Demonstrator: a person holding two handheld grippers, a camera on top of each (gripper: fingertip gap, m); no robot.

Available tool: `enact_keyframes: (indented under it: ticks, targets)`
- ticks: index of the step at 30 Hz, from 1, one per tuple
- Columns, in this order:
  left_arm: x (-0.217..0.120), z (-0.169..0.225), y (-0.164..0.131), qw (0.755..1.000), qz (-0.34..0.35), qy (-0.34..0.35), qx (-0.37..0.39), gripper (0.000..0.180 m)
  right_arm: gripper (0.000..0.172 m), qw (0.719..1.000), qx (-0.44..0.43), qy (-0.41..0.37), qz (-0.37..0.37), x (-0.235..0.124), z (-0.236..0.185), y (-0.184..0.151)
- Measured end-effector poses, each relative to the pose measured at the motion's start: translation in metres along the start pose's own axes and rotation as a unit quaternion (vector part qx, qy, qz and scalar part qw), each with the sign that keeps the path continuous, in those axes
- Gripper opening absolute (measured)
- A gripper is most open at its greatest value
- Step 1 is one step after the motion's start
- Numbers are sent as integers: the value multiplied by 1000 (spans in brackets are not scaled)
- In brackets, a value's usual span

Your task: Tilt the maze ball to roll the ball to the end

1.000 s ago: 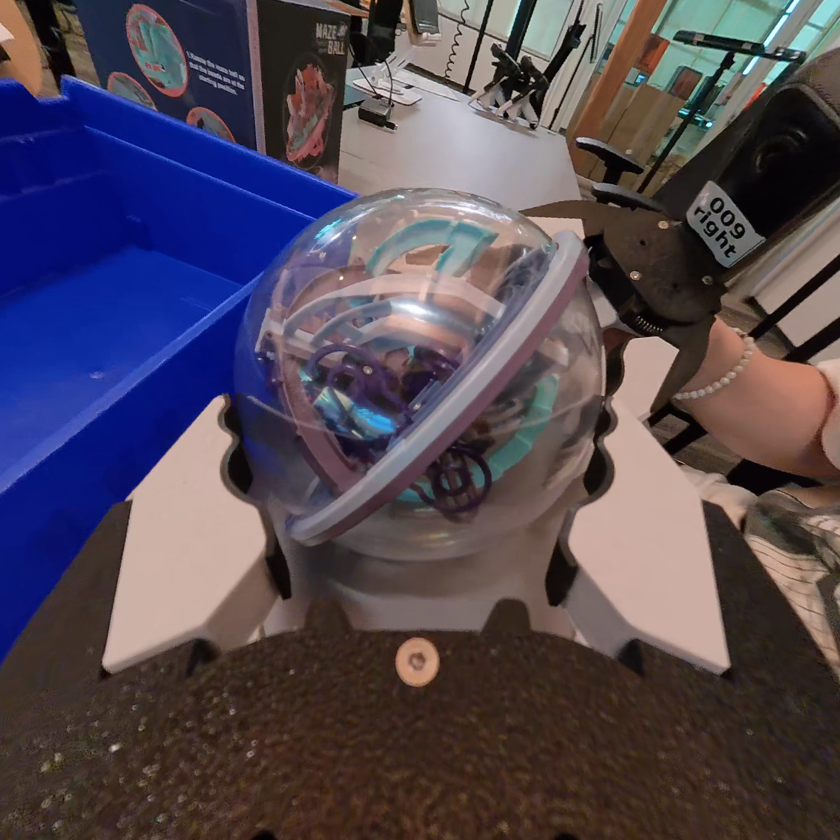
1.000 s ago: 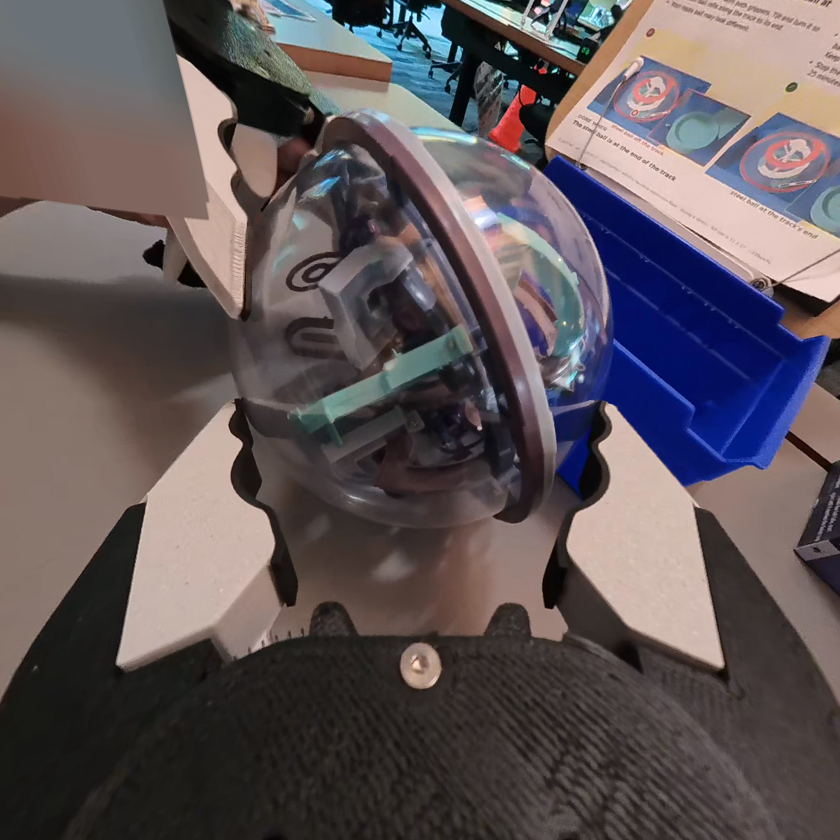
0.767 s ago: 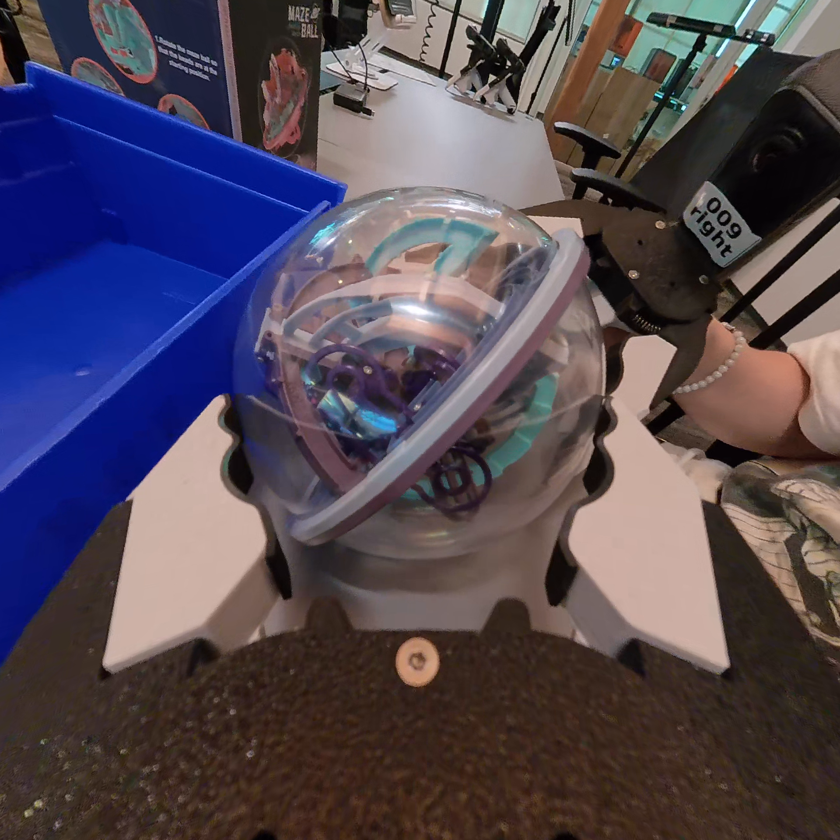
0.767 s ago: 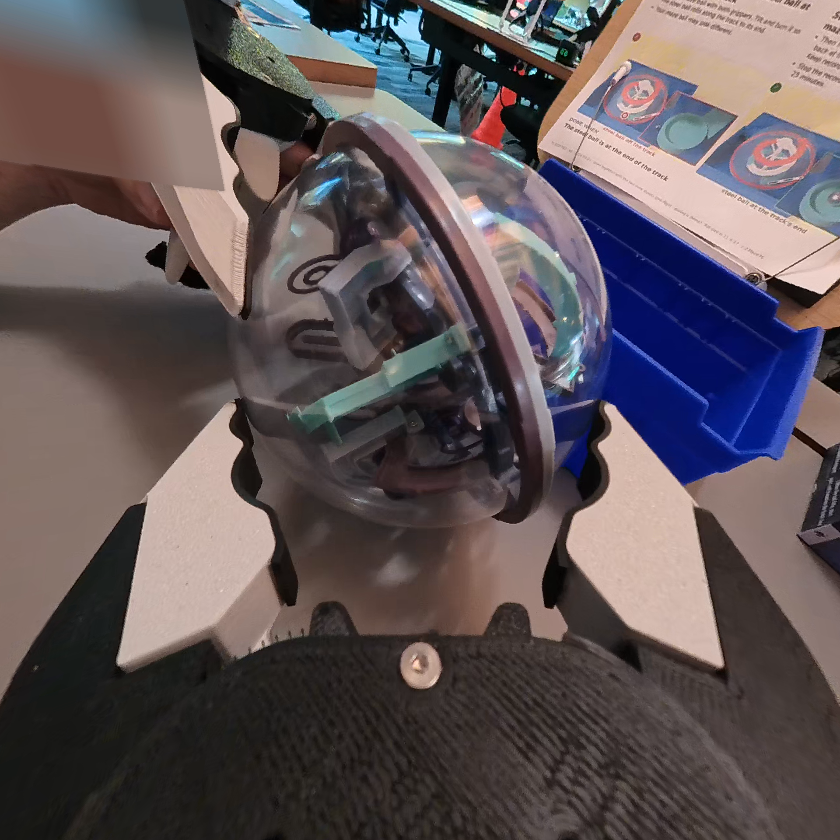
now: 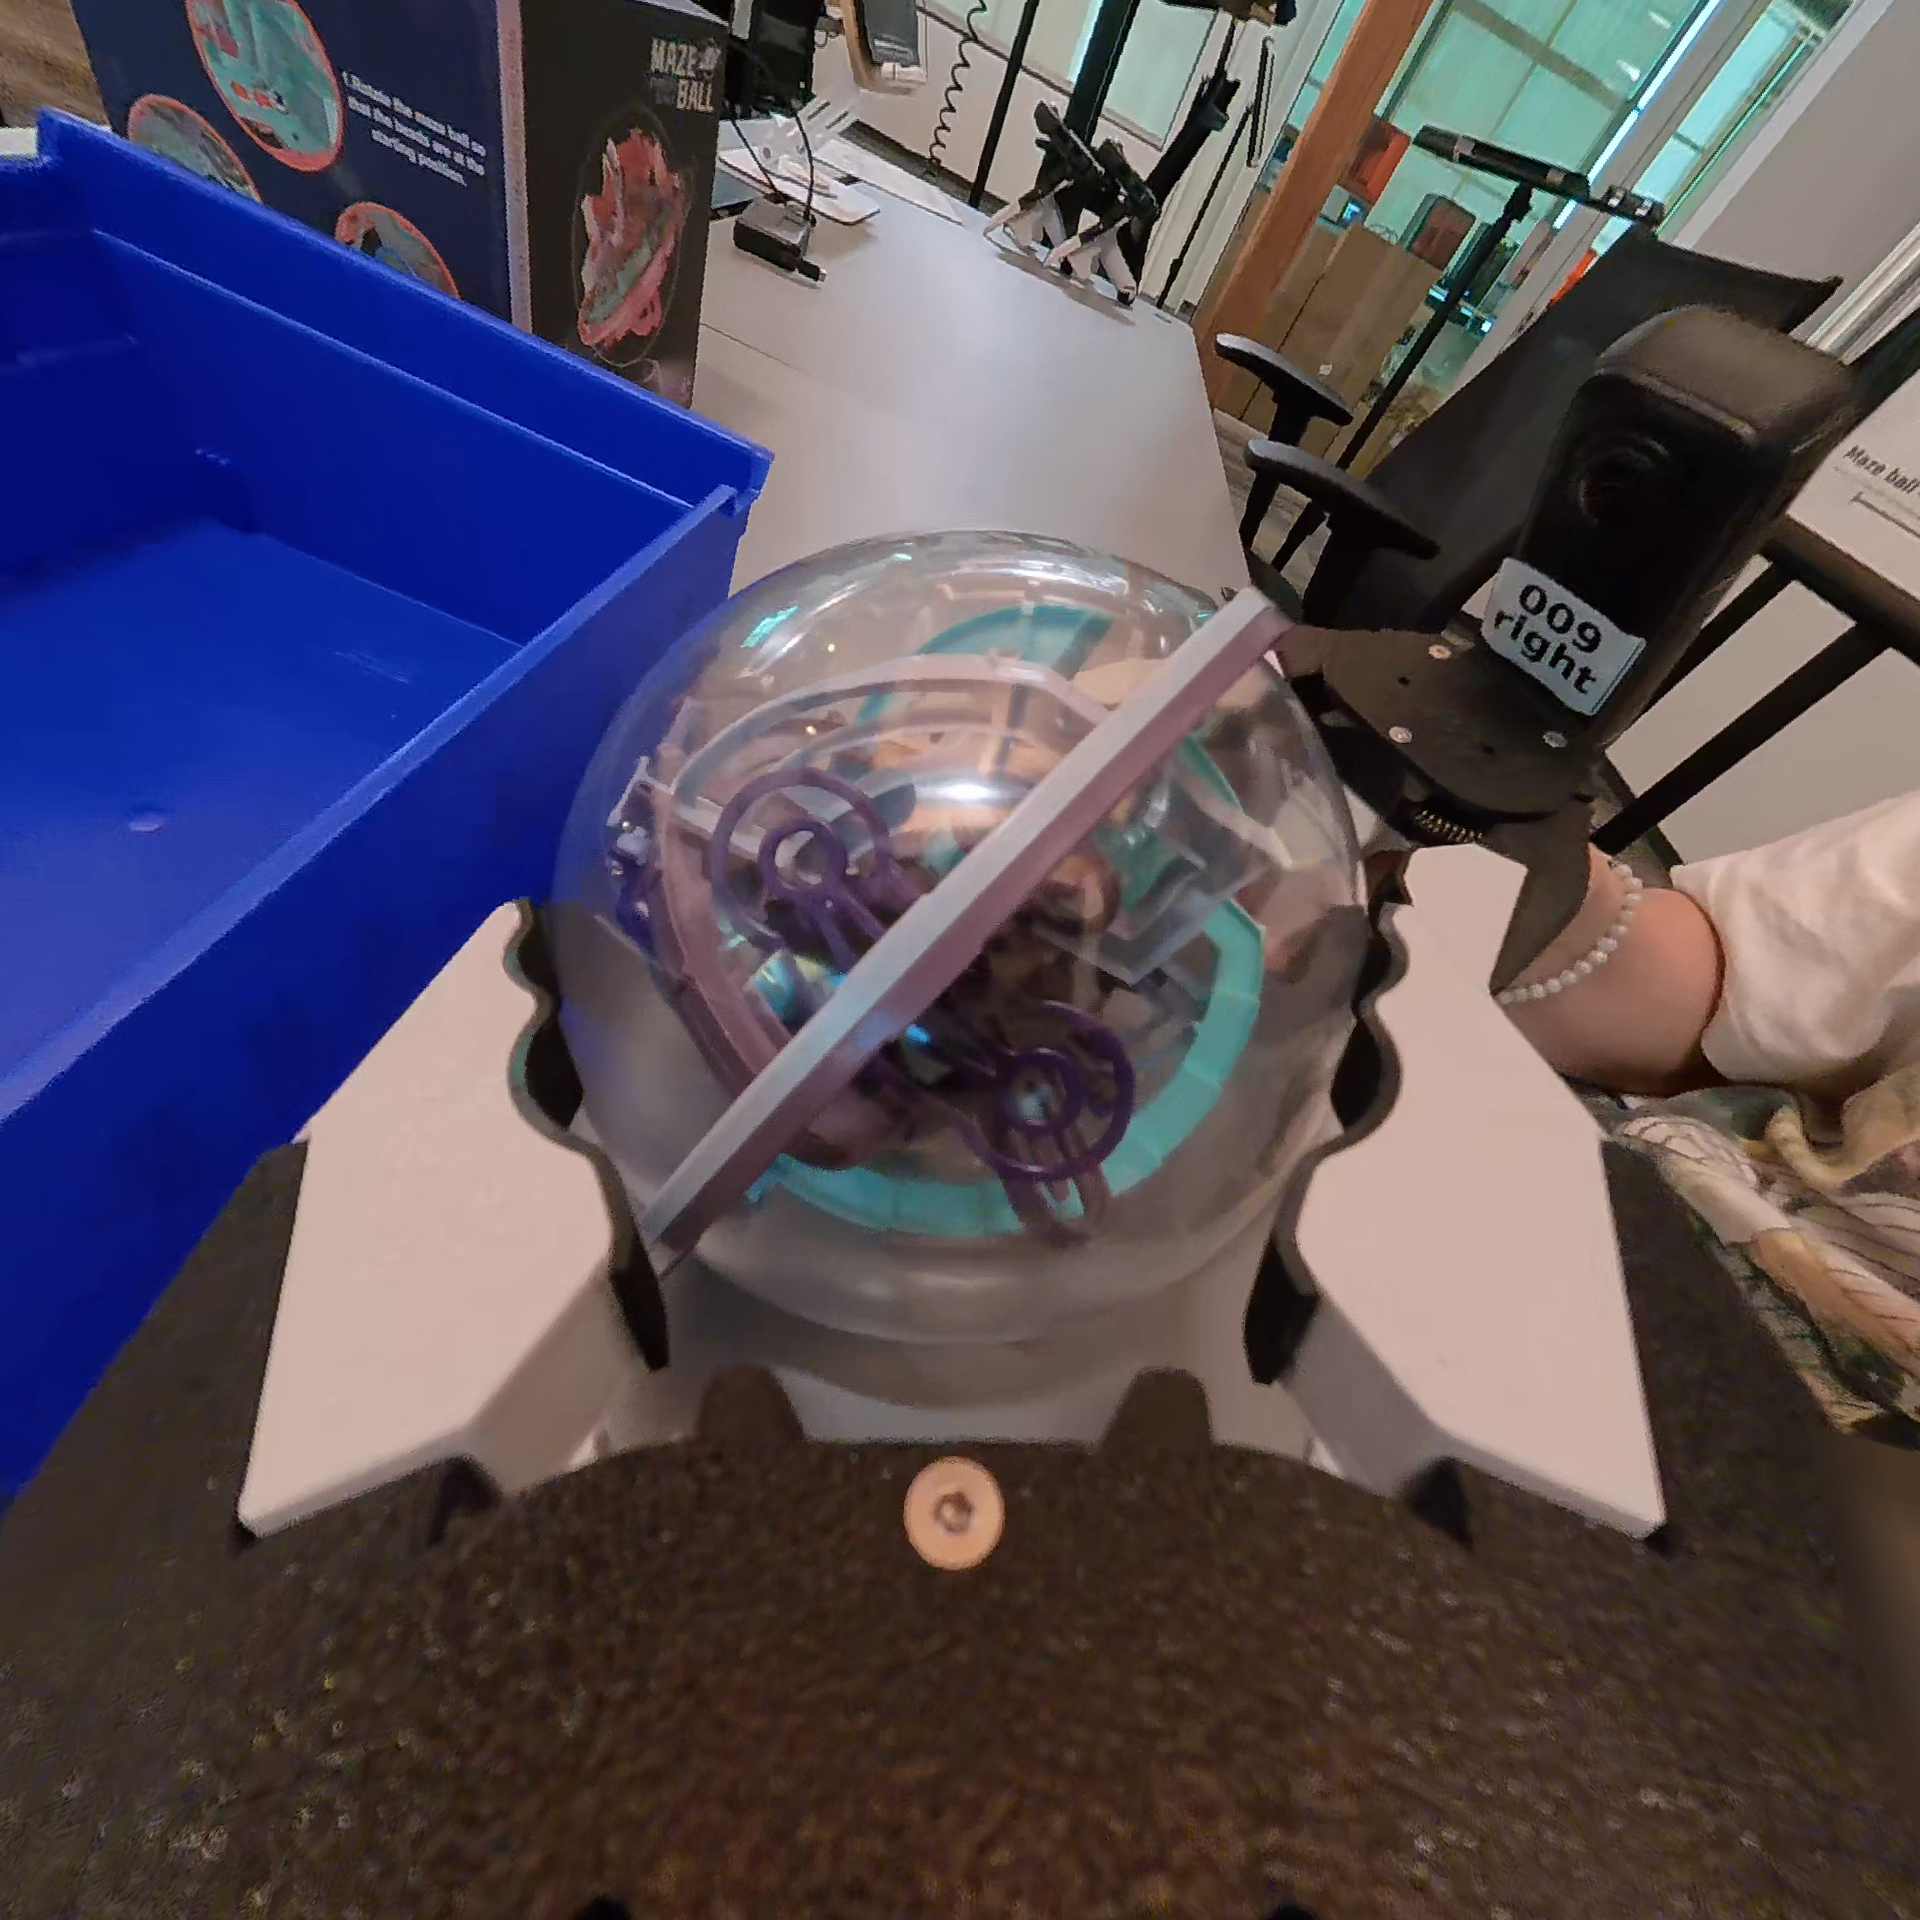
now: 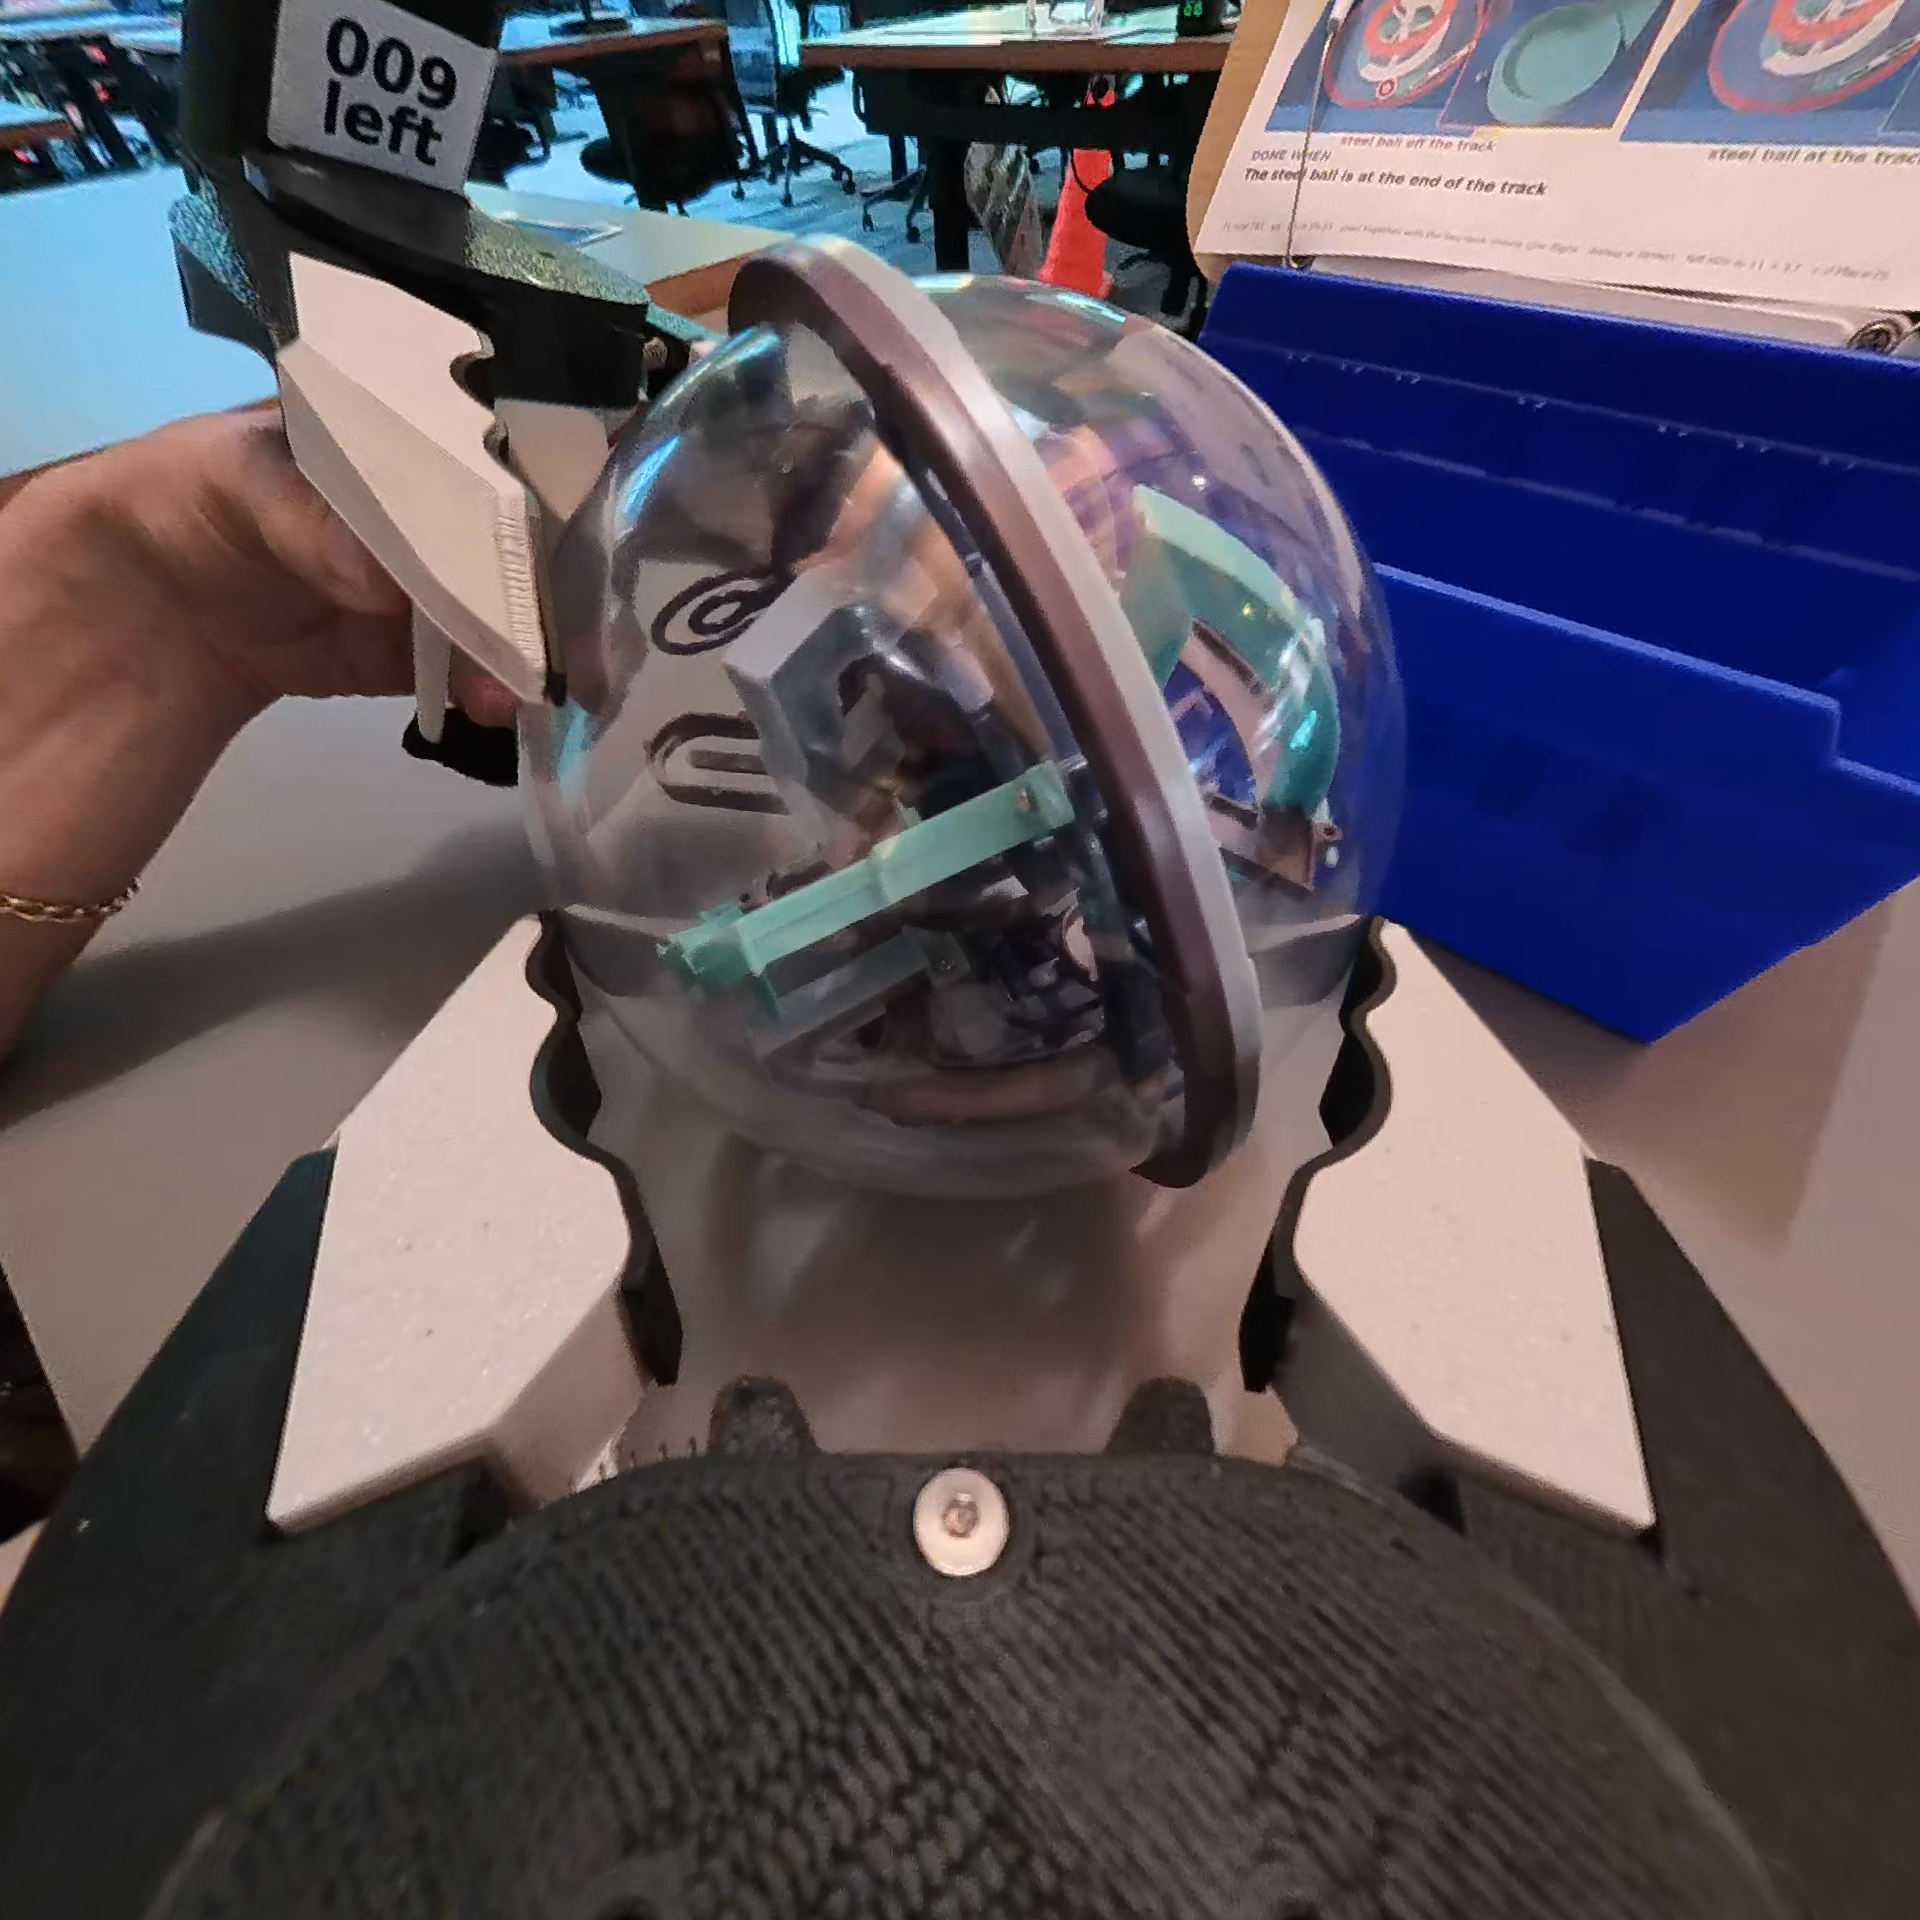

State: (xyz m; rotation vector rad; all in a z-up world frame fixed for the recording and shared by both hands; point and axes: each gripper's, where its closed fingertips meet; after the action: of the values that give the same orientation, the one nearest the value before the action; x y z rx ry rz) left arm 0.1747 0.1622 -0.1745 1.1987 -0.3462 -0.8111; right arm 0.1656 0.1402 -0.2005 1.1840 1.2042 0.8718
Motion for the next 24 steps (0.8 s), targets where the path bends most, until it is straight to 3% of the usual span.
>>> enact_keyframes:
  ticks: [1, 24]
  targets:
    - [-1, 0, 0, 1000, 2, -1, -3, 145, 141, 1000, 3, 0, 2, 1, -1, 0]
    - [-9, -5, 5, 999, 22, -9, -41, 145, 141, 998, 55, -6, -6, 8, -9, 3]
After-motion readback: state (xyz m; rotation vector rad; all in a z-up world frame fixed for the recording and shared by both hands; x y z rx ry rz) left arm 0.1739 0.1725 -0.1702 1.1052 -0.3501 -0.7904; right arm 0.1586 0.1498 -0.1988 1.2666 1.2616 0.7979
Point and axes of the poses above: each gripper's, where its closed fingertips meet, x out along the fingers, y out of its top, z = x × y across the jaws, and after that the axes turned 6 degrees about z, right-handed
